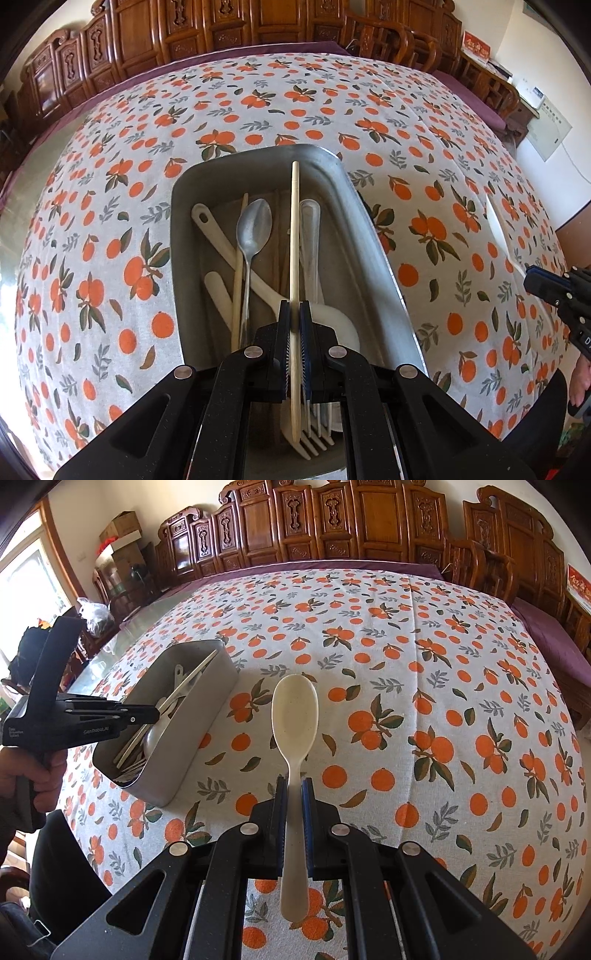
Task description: Organize utensils
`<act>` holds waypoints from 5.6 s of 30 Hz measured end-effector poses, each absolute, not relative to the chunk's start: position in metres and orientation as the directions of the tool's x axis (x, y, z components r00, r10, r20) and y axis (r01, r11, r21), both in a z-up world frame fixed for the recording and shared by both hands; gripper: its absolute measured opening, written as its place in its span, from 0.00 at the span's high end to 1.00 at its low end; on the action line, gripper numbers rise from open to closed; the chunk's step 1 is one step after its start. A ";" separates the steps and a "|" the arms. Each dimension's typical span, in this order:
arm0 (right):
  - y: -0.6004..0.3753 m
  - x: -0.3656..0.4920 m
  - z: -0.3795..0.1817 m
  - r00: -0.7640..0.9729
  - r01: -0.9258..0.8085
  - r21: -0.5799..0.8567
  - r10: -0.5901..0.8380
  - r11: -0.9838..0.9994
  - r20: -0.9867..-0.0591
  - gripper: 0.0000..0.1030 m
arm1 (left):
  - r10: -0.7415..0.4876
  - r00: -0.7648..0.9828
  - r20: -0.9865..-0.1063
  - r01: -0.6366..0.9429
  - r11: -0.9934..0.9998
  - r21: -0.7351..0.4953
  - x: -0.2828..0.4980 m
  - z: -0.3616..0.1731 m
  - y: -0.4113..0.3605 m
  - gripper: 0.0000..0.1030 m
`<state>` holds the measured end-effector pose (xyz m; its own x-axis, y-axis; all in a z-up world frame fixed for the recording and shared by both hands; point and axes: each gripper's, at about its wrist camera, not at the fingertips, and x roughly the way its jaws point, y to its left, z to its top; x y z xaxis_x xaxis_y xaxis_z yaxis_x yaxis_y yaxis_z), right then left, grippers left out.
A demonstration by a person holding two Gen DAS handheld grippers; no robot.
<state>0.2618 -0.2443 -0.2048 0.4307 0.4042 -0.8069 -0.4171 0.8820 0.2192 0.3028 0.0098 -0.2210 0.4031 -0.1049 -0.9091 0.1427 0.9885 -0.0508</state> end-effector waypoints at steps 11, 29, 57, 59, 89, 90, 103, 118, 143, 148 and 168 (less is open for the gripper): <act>-0.236 0.261 -0.202 0.429 -0.433 0.217 0.412 0.875 -0.804 0.91 | -0.102 0.428 -0.898 0.125 0.991 -0.052 0.301 -0.210 0.014 0.94; -0.191 0.261 -0.180 0.422 -0.502 0.211 0.451 0.839 -0.786 0.91 | -0.095 0.498 -0.862 0.076 0.995 -0.065 0.280 -0.178 0.046 0.81; -0.081 0.289 -0.179 0.316 -0.577 0.293 0.539 0.762 -0.780 0.91 | -0.037 0.538 -0.842 -0.051 0.996 -0.076 0.251 -0.173 0.113 0.28; -0.071 0.294 -0.184 0.305 -0.571 0.299 0.535 0.765 -0.788 0.91 | -0.037 0.542 -0.840 -0.057 0.995 -0.080 0.250 -0.172 0.116 0.28; -0.097 0.260 -0.148 0.421 -0.514 0.275 0.518 0.812 -0.744 0.77 | -0.015 0.631 -0.776 -0.059 0.996 -0.067 0.213 -0.126 0.098 0.15; -0.105 0.254 -0.140 0.447 -0.509 0.260 0.510 0.820 -0.735 0.70 | -0.015 0.636 -0.771 -0.058 0.996 -0.068 0.211 -0.123 0.096 0.14; -0.186 0.192 -0.058 0.676 -0.424 0.165 0.432 0.891 -0.598 0.09 | -0.055 0.759 -0.649 0.027 0.998 -0.054 0.179 -0.055 0.042 0.08; -0.235 0.135 0.019 0.812 -0.361 0.127 0.378 0.924 -0.444 0.03 | -0.064 0.838 -0.541 0.066 0.998 -0.016 0.124 0.013 0.006 0.08; -0.242 0.113 0.039 0.831 -0.362 0.121 0.378 0.924 -0.408 0.03 | -0.044 0.862 -0.506 0.045 0.999 -0.010 0.104 0.022 0.003 0.08; -0.242 0.112 0.040 0.831 -0.362 0.121 0.379 0.924 -0.408 0.03 | -0.042 0.861 -0.506 0.043 0.999 -0.009 0.104 0.021 0.004 0.08; -0.242 0.111 0.041 0.830 -0.364 0.123 0.381 0.923 -0.407 0.03 | -0.037 0.862 -0.505 0.037 0.999 -0.010 0.104 0.020 0.006 0.08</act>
